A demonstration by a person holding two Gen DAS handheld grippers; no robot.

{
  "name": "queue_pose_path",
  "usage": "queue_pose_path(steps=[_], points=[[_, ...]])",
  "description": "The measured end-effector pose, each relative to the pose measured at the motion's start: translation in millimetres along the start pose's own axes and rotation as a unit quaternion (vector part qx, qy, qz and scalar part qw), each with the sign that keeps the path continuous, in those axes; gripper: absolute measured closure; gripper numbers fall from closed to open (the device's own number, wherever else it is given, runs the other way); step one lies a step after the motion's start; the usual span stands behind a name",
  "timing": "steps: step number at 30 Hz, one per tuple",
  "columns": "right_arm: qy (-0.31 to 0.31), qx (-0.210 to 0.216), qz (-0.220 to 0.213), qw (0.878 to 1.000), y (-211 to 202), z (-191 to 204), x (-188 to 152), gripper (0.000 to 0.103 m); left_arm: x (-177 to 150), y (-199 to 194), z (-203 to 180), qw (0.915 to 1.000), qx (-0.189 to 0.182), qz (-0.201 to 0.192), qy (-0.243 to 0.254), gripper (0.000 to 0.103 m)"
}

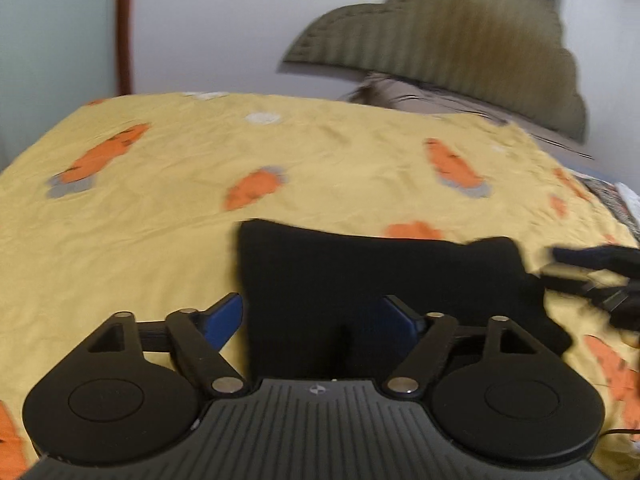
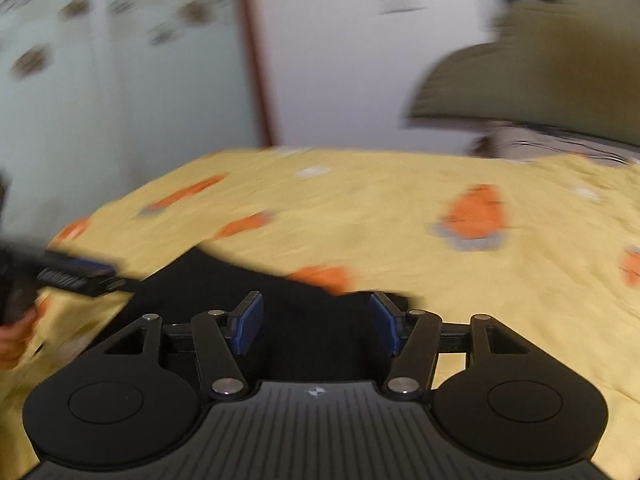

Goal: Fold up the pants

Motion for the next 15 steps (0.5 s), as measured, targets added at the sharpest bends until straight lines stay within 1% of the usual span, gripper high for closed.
queue_pose_path(steps=[1,2,4,5,6,7,8,9,11,12,15], points=[[-0.012,0.023,0.017,1.000,10.4,13.4,-3.5,0.046,-3.7,3.5,-10.0,1.0000,-0.008,0.004,0.001,0.016],[-0.019,0.031,0.033,0.999,21.5,20.3,-7.9,0.046,-7.5,8.5,-17.6,0.9998,-0.014,0.011,0.001,0.016],[-0.027,0.021,0.062,0.997,43.7,19.5,-18.1,0.047,-18.4,23.1,-28.1,0.9994,-0.013,0.033,-0.001,0.016],[-0.033,0.003,0.077,0.996,55.0,11.6,-24.1,0.048,-23.6,32.5,-30.5,0.9990,-0.008,0.043,0.004,0.016],[-0.041,-0.018,0.079,0.996,61.6,3.1,-27.5,0.049,-28.3,40.1,-32.6,0.9986,0.000,0.050,0.014,0.016],[-0.036,-0.019,0.074,0.996,62.7,-3.1,-27.4,0.049,-31.5,48.0,-32.2,0.9981,0.014,0.054,0.025,0.015],[-0.016,-0.012,0.071,0.997,61.5,-6.6,-24.8,0.049,-32.0,50.9,-32.0,0.9979,0.029,0.047,0.035,0.014],[-0.003,-0.014,0.067,0.998,57.3,-7.0,-21.0,0.049,-30.8,50.5,-32.9,0.9977,0.038,0.038,0.041,0.014],[-0.018,-0.043,0.048,0.998,45.2,0.4,-14.8,0.047,-32.1,46.4,-33.1,0.9975,0.043,0.034,0.043,0.013],[-0.032,-0.050,0.041,0.997,41.9,6.0,-13.7,0.047,-32.1,46.9,-32.7,0.9976,0.044,0.034,0.042,0.013],[-0.048,-0.037,0.046,0.997,37.4,17.9,-21.3,0.047,-33.4,47.0,-30.7,0.9978,0.047,0.033,0.034,0.011]])
Point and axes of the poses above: each gripper's, at about its wrist camera, not at the fingertips, and y roughly the way its jaws point, z to its left, x to its top, the point moved 10 cm from there along y, roughly the way its jaws point, and after that the axes turned 3 degrees about z, right-handed, at the moved point
